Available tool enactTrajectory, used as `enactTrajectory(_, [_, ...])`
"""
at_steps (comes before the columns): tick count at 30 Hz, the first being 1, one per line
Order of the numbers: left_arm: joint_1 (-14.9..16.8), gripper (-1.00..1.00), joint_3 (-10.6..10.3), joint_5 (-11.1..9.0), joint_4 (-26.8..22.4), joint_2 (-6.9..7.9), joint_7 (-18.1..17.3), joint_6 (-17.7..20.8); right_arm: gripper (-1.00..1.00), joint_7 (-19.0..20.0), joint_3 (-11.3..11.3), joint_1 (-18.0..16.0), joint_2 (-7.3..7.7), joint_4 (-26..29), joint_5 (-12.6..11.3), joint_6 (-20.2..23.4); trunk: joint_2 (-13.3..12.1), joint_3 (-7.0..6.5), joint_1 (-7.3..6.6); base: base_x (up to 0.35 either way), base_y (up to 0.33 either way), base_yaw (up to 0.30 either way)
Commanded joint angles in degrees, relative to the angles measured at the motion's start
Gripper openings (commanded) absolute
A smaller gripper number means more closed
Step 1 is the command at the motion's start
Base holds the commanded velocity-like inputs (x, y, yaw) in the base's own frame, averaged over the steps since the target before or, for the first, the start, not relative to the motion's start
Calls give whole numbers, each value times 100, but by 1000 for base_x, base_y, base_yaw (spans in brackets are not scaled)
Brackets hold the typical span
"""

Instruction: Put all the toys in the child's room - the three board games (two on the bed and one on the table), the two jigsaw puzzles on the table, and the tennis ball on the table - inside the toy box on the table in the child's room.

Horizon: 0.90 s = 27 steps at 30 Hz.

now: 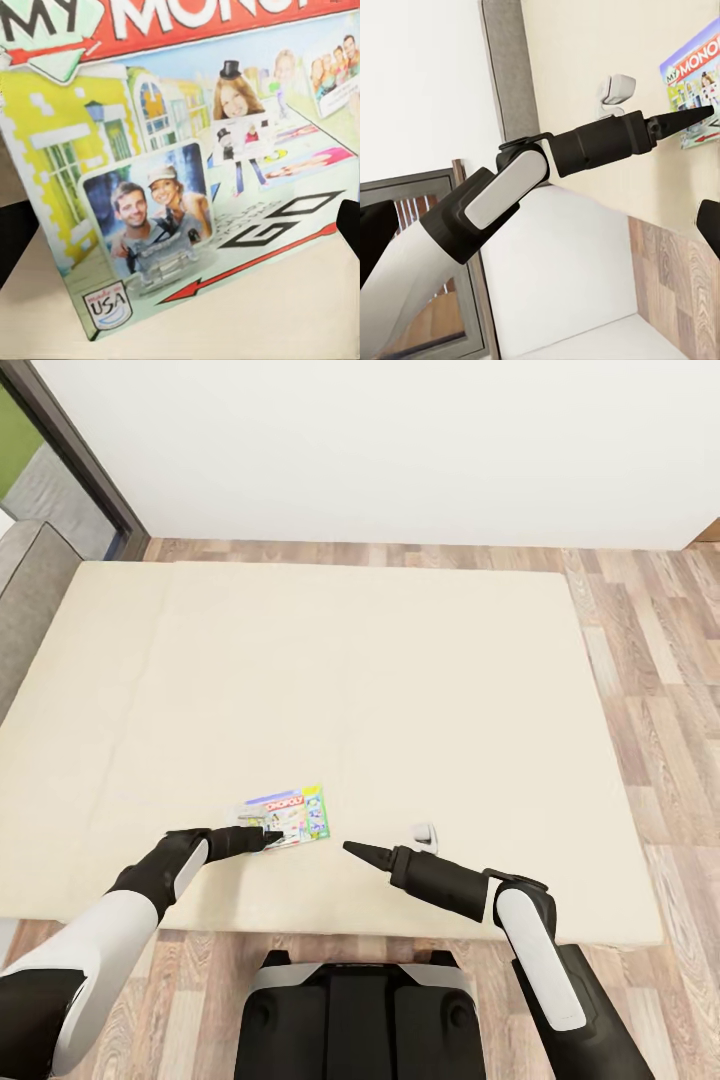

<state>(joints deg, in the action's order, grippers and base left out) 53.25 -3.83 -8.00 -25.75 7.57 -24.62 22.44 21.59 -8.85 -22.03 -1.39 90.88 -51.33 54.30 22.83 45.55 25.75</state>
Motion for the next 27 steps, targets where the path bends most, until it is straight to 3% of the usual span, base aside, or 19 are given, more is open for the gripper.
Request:
enactTrajectory(1, [1, 100, -39, -61, -9, 8, 10, 41, 100, 38, 6, -3, -3, 0, 35, 20, 9, 6, 3, 0, -192, 0])
enactTrajectory(16, [1, 100, -39, -61, -9, 6, 10, 42, 100, 38, 6, -3, -2, 0, 35, 27, 9, 6, 3, 0, -148, 0])
enactTrajectory(24, [1, 100, -39, -61, -9, 1, 10, 41, 100, 38, 6, -3, -2, 0, 41, 23, 9, 6, 3, 0, -37, 0])
enactTrajectory(27, [51, 100, -18, -87, -62, -40, -7, 32, 100, 4, 42, -3, -90, -79, 108, 10, 9, 6, 3, 0, 0, 0])
